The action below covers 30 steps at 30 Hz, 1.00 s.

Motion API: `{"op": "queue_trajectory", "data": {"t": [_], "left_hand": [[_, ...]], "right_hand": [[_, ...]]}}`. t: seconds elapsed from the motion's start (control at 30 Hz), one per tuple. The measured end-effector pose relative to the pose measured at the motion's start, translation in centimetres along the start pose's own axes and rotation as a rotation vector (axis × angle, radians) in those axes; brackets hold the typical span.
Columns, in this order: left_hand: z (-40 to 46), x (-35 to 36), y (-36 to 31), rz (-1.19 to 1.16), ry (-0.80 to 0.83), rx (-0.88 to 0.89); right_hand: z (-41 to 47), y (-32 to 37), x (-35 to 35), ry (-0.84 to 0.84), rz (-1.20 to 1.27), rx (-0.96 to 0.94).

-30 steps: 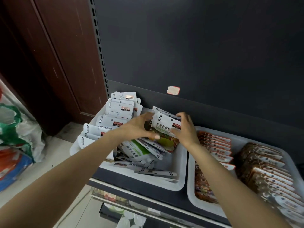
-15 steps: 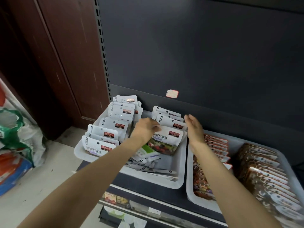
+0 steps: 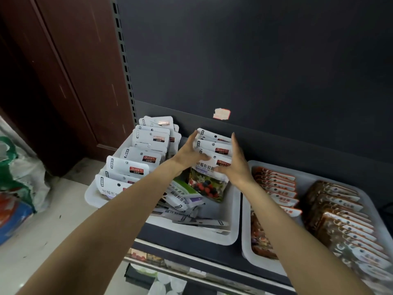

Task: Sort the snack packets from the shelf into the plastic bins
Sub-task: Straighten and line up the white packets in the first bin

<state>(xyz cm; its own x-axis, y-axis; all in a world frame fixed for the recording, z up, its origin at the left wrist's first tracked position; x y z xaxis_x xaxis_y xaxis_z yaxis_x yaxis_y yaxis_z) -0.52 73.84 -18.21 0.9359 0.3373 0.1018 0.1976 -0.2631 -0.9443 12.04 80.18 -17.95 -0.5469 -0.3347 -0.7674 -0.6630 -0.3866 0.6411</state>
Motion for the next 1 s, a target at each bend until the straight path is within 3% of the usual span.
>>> {"op": "queue_trajectory", "data": {"t": [0.13,0.3,0.4,0.5,0.57,0.67,0.8,0.9,1.0], "left_hand": [[1.7,-1.1,0.7,-0.002,-0.012,0.034],[1.5,0.9,1.6,-0.003,0.164,0.012],[0.7,-0.2,1.7,0.205,0.166,-0.001],[-0.4,-3.0,0.9,0.566,0.055,0.027],[-1.8,-3.7,-0.1,0.671,0.034,0.082],[-4.5,-3.2,-0.9,0.770,0.151,0.127],[-7.2,-3.0,0.5,1.000,0.329,0.024],[-8.1,-3.6,1.3,1.013,0.324,-0.043],[-8.5,-3.4,1.1,1.093,0.320,0.009]], "right_hand": [[0.5,-0.5,0.7,0.022,-0.003,0.001],[0.0,-2.0,0.5,0.098,-0.027,0.054],[-0.3,-0.9,-0.9,-0.039,-0.339,-0.007],[-0.7,0.8,-0.7,-0.062,-0.476,-0.111],[-0.8,1.3,-0.6,-0.058,-0.514,-0.119],[-1.2,1.3,-0.6,-0.033,-0.509,-0.105],[-1.8,1.4,-0.4,0.000,-0.486,-0.105],[-2.2,1.5,-0.1,0.011,-0.492,-0.106],[-2.8,1.9,0.2,0.022,-0.518,-0.140]]}}
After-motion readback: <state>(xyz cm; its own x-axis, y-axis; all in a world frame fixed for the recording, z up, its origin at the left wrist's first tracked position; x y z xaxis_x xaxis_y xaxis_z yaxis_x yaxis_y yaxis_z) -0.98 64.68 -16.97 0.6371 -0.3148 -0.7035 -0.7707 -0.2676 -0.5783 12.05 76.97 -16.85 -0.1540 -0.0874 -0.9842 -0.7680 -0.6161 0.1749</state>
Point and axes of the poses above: each hand's wrist, its own z-axis towards the middle knuckle, its own x-axis out of the palm, y = z × x, the point moved 8 cm from there along z, towards the middle knuckle, and after that the axes turned 13 degrees about -z, right-handed, at the moved point
